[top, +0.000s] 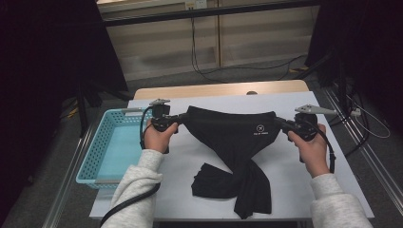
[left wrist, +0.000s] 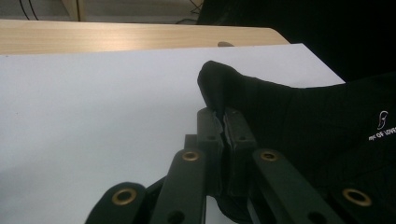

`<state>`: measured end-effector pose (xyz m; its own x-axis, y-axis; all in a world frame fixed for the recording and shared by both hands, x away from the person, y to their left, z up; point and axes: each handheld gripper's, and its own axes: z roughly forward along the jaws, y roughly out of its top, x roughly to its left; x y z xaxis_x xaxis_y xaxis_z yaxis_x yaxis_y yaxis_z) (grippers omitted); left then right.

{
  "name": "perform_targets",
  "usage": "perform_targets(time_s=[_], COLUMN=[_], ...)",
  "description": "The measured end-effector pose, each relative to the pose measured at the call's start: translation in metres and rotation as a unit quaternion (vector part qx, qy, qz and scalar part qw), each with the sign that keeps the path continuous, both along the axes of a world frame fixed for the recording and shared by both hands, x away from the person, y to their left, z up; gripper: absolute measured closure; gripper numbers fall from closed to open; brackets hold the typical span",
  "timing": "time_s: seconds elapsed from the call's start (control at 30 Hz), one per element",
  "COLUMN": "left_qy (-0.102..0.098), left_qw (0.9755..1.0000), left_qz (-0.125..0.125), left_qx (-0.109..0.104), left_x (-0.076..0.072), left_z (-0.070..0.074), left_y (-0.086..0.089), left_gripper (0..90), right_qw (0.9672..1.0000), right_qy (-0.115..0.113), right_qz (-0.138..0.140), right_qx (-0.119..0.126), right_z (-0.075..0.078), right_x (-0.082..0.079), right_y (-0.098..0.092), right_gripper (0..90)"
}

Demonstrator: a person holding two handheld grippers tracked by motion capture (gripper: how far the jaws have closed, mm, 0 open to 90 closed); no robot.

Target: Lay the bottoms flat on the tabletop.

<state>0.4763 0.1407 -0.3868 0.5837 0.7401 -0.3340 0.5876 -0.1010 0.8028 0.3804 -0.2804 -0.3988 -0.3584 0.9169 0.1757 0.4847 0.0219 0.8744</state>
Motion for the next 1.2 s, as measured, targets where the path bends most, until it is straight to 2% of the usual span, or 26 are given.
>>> perform_targets(time_s=[0.2, 0.3, 0.43, 0.5, 0.53, 0.57, 0.63, 0.67, 0.7, 0.73, 0.77, 0.8, 0.83, 0.87, 0.93, 1.0, 1.07, 1.2], left_qy=[-0.001, 0.009, 0.010, 0.006, -0.004, -0.016, -0.050, -0.053, -0.037, -0.036, -0.040, -0.029, -0.018, -0.016, -0.008, -0.003, 0.002, 0.006], left_qw=[1.0000, 0.9999, 0.9999, 1.0000, 0.9999, 0.9997, 0.9981, 0.9977, 0.9981, 0.9977, 0.9972, 0.9979, 0.9985, 0.9989, 0.9991, 0.9993, 0.9990, 0.9988], left_qz=[-0.002, -0.004, 0.000, 0.002, 0.009, 0.016, 0.034, 0.040, 0.048, 0.057, 0.055, 0.050, 0.044, 0.033, 0.021, 0.008, 0.001, -0.012], left_qx=[0.000, -0.004, -0.006, 0.001, 0.002, 0.002, -0.005, -0.010, -0.008, 0.010, 0.029, 0.029, 0.026, 0.030, 0.035, 0.038, 0.045, 0.047], left_x=[0.001, 0.006, 0.018, 0.029, 0.039, 0.048, 0.064, 0.069, 0.076, 0.079, 0.078, 0.076, 0.072, 0.067, 0.056, 0.042, 0.027, -0.001], left_z=[0.001, -0.003, 0.000, 0.006, 0.015, 0.025, 0.042, 0.046, 0.047, 0.045, 0.041, 0.035, 0.029, 0.023, 0.013, 0.002, -0.007, -0.020], left_y=[0.001, 0.003, 0.004, 0.003, 0.003, 0.001, -0.003, -0.005, -0.009, -0.013, -0.016, -0.018, -0.021, -0.023, -0.025, -0.025, -0.024, -0.017], left_gripper=[87.0, 87.0, 87.0, 87.1, 87.1, 87.1, 86.5, 82.3, 70.2, 52.6, 46.8, 47.0, 43.0, 38.7, 35.0, 32.4, 29.7, 26.4], right_qw=[1.0000, 0.9998, 0.9998, 0.9994, 0.9993, 0.9995, 0.9995, 0.9992, 0.9989, 0.9984, 0.9980, 0.9983, 0.9988, 0.9988, 0.9964, 0.9967, 0.9951, 0.9934], right_qy=[0.004, 0.010, 0.014, 0.024, 0.029, 0.025, -0.008, -0.014, -0.019, -0.016, -0.003, 0.005, 0.008, 0.007, 0.018, 0.023, 0.029, 0.030], right_qz=[0.006, 0.013, 0.014, 0.017, 0.023, 0.012, -0.008, -0.028, -0.039, -0.050, -0.055, -0.046, -0.033, -0.022, 0.003, 0.014, 0.032, 0.051], right_qx=[0.001, -0.009, 0.010, 0.018, 0.010, -0.017, -0.030, -0.027, -0.017, -0.020, -0.032, -0.036, -0.037, -0.042, -0.083, -0.076, -0.089, -0.098], right_z=[0.000, -0.002, -0.005, -0.001, 0.002, 0.014, 0.039, 0.050, 0.055, 0.060, 0.059, 0.055, 0.049, 0.042, 0.027, 0.014, 0.004, -0.006], right_x=[0.002, 0.002, 0.010, 0.024, 0.032, 0.046, 0.074, 0.088, 0.097, 0.109, 0.113, 0.113, 0.109, 0.103, 0.089, 0.072, 0.053, 0.017], right_y=[0.000, 0.001, -0.002, -0.002, 0.000, 0.003, 0.007, 0.008, 0.010, 0.017, 0.023, 0.029, 0.036, 0.041, 0.050, 0.052, 0.055, 0.058], right_gripper=[86.8, 86.7, 86.9, 87.3, 87.5, 87.6, 87.4, 85.6, 74.1, 58.3, 59.3, 59.5, 55.0, 51.8, 46.8, 42.2, 40.1, 34.9])
